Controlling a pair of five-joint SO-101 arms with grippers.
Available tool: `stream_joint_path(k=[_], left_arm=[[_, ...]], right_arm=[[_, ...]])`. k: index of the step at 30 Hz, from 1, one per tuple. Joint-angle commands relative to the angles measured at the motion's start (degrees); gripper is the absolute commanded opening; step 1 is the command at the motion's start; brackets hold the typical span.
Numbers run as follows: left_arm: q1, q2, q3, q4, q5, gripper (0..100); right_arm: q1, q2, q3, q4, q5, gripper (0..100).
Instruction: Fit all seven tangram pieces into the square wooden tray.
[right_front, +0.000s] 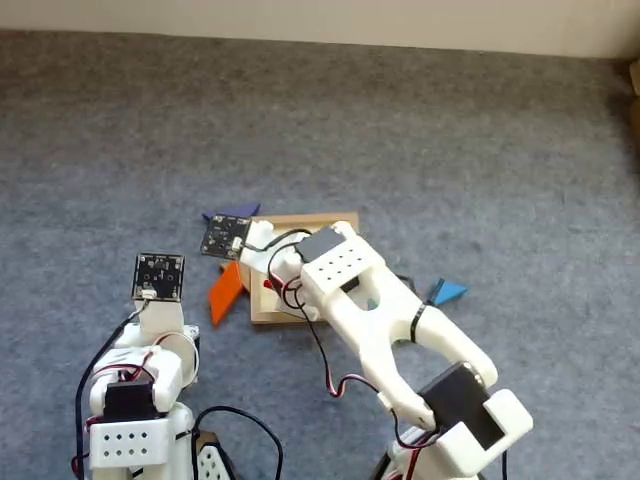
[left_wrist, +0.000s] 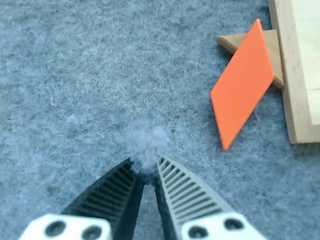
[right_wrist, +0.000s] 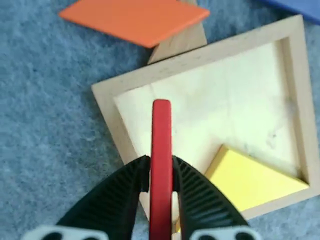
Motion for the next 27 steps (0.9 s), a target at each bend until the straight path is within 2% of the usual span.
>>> stream_joint_path(k=[1,16,20,22,26,27], left_arm=[[0.3,-0.6,1.5,0.2,0.2,0],[0.3,-0.6,1.5,0.2,0.2,0],[0.3,-0.6,1.5,0.2,0.2,0],[0.3,-0.6,1.5,0.2,0.2,0],[0.3,-0.6,1.5,0.2,0.2,0],[0.3,-0.6,1.5,0.2,0.2,0]], right_arm=[[-0.8,-0.8,-3.2,-1.1,0.1,16.6],[0.4,-1.3,-7.0,-2.4,-0.1,17.7],[0.9,-1.4,-7.1,-4.8,-6.3,17.5],[1.1,-1.3,-7.0,-5.5,-9.6,14.3],[1.7,-0.8,-7.0,-6.2,-15.1,0.5],[1.9,-0.7,-6.7,-7.5,-16.7,0.3]])
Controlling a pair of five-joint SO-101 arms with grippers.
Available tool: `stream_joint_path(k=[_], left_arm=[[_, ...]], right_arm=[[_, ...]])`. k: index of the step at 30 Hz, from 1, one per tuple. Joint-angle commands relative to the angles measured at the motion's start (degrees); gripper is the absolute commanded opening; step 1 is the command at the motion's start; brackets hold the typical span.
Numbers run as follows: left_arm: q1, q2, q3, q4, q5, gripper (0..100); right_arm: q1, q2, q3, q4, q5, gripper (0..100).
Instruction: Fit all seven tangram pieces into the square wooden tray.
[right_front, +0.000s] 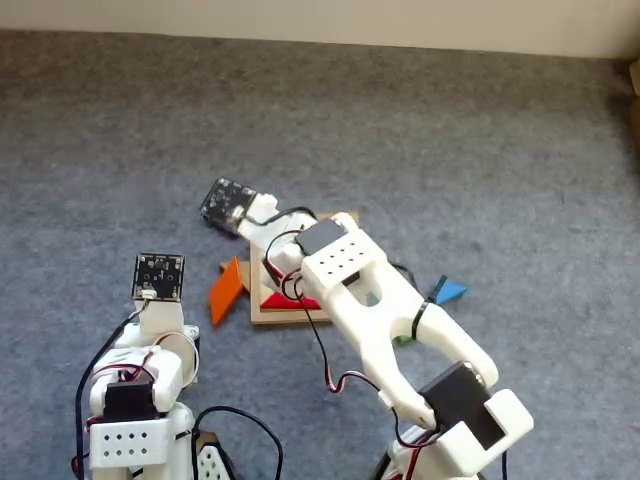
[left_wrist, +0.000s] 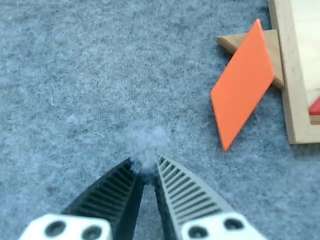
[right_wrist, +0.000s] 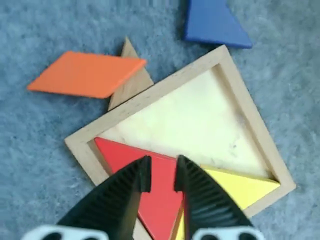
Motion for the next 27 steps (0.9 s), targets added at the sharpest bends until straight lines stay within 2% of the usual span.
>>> stream_joint_path(k=[1,6,12,15,20,27], left_arm=[[0.3,-0.6,1.5,0.2,0.2,0],[0.3,-0.6,1.5,0.2,0.2,0],[0.3,-0.6,1.5,0.2,0.2,0],[0.3,-0.6,1.5,0.2,0.2,0],[0.3,-0.6,1.5,0.2,0.2,0],[0.3,-0.6,1.5,0.2,0.2,0]], right_arm=[[1.4,-0.6,-3.0,-4.8,-5.4,1.2],[1.9,4.2,0.3,-12.3,-8.5,0.5],[2.5,7.8,1.5,-12.9,-8.2,0.5],[3.0,7.8,1.4,-9.6,-7.7,0.5],[3.0,7.8,1.0,-1.1,1.2,0.5],[4.4,3.7,1.0,1.4,1.5,0.5]])
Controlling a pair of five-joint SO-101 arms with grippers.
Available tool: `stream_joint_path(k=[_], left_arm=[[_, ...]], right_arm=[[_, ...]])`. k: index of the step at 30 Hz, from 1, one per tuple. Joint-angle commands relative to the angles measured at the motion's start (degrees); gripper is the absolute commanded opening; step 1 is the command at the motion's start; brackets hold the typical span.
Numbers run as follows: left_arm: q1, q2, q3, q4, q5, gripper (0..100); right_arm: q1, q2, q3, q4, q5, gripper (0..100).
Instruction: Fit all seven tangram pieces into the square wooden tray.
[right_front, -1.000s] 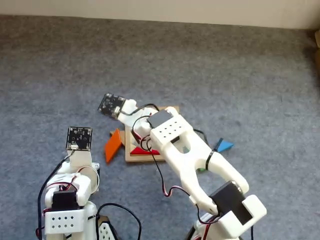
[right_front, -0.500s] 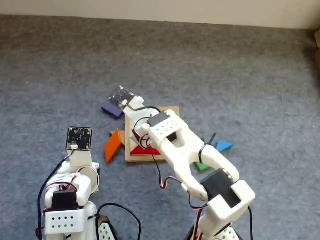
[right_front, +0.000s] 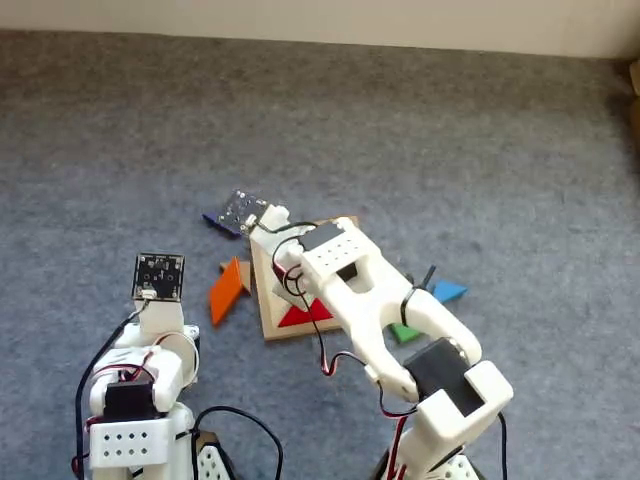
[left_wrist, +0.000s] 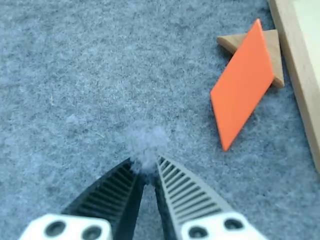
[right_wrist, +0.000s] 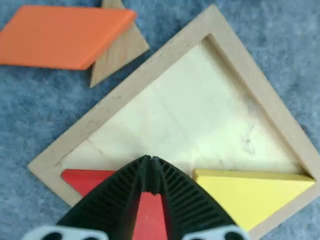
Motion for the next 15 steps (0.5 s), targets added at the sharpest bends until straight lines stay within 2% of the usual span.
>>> stream_joint_path(k=[1,6,9,15], left_arm=[[0.3,-0.6,1.5,0.2,0.2,0],[0.3,-0.6,1.5,0.2,0.2,0],[0.3,-0.6,1.5,0.2,0.2,0],[0.3,-0.6,1.5,0.2,0.2,0]], right_arm=[[2.4,-7.3,-0.8,3.6,0.6,0.5],[6.4,-21.8,-0.4,7.7,0.5,0.5],[8.8,-28.2,-0.1,10.6,-2.7,0.5],[15.0,-31.9,2.1,19.8,-7.0,0.7]])
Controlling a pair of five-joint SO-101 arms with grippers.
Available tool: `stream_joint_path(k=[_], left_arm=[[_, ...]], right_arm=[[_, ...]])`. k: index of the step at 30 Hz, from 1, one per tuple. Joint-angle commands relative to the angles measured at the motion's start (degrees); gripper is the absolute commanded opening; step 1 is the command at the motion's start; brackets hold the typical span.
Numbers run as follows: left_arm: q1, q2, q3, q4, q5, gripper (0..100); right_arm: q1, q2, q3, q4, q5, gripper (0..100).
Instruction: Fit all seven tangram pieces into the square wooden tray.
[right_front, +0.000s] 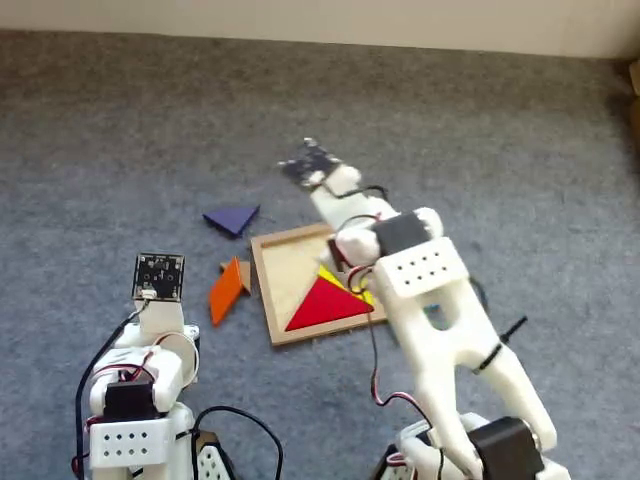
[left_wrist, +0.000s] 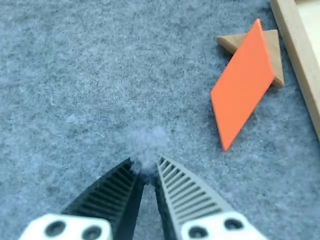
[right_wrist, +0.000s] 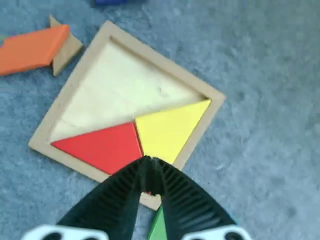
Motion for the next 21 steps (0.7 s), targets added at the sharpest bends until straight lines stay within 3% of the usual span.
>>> stream_joint_path(k=[1,7,14,18,21], left_arm=[[0.3,-0.6,1.5,0.2,0.2,0],[0.3,-0.6,1.5,0.2,0.2,0],[0.3,-0.6,1.5,0.2,0.2,0],[0.3,-0.6,1.5,0.2,0.2,0],[0.3,-0.6,1.5,0.2,0.2,0]], right_arm=[[4.7,-3.6,0.5,4.7,-3.2,0.9],[11.9,-3.6,7.2,5.5,-5.5,15.5],[12.1,-3.6,16.5,-0.1,-4.8,18.3],[12.0,-2.9,19.6,-2.0,-4.7,28.6],[12.0,-0.3,20.0,-2.2,-4.8,29.3]])
